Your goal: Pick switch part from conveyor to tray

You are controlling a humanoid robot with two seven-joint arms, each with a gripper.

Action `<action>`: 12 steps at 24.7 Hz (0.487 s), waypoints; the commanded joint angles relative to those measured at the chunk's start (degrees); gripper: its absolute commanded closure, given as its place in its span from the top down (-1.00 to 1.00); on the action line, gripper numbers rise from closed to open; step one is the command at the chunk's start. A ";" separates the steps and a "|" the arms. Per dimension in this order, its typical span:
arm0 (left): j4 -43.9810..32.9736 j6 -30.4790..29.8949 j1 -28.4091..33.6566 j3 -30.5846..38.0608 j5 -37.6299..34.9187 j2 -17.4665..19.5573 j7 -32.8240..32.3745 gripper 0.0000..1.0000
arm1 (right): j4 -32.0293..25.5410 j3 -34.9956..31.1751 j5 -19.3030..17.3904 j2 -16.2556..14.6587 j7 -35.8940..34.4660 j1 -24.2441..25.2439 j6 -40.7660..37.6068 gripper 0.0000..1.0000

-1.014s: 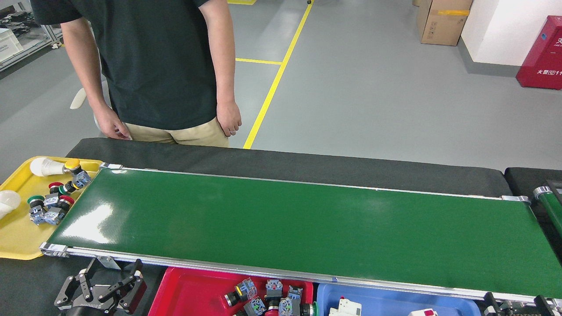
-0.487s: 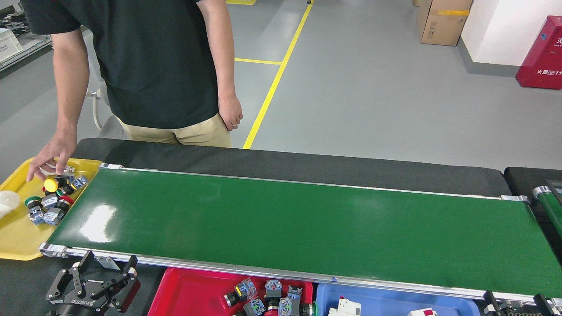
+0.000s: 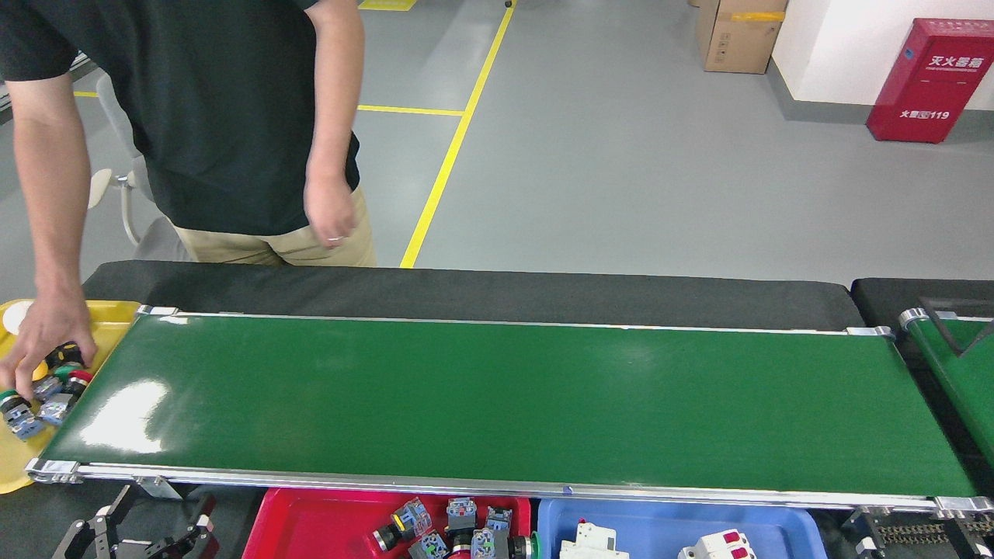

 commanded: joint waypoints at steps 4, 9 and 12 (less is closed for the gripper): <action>-0.62 -0.43 0.03 1.43 0.28 0.60 0.47 1.00 | -0.86 -0.04 -0.25 -0.39 -0.42 -0.54 -0.33 0.96; -0.62 -0.43 0.03 1.34 0.28 0.60 0.47 1.00 | -0.86 -0.04 -0.25 -0.39 -0.33 -0.72 -0.33 0.96; -0.62 -0.52 0.03 1.34 0.28 0.69 0.47 1.00 | -0.86 -0.04 -0.25 -0.48 -0.33 -0.72 -0.59 0.96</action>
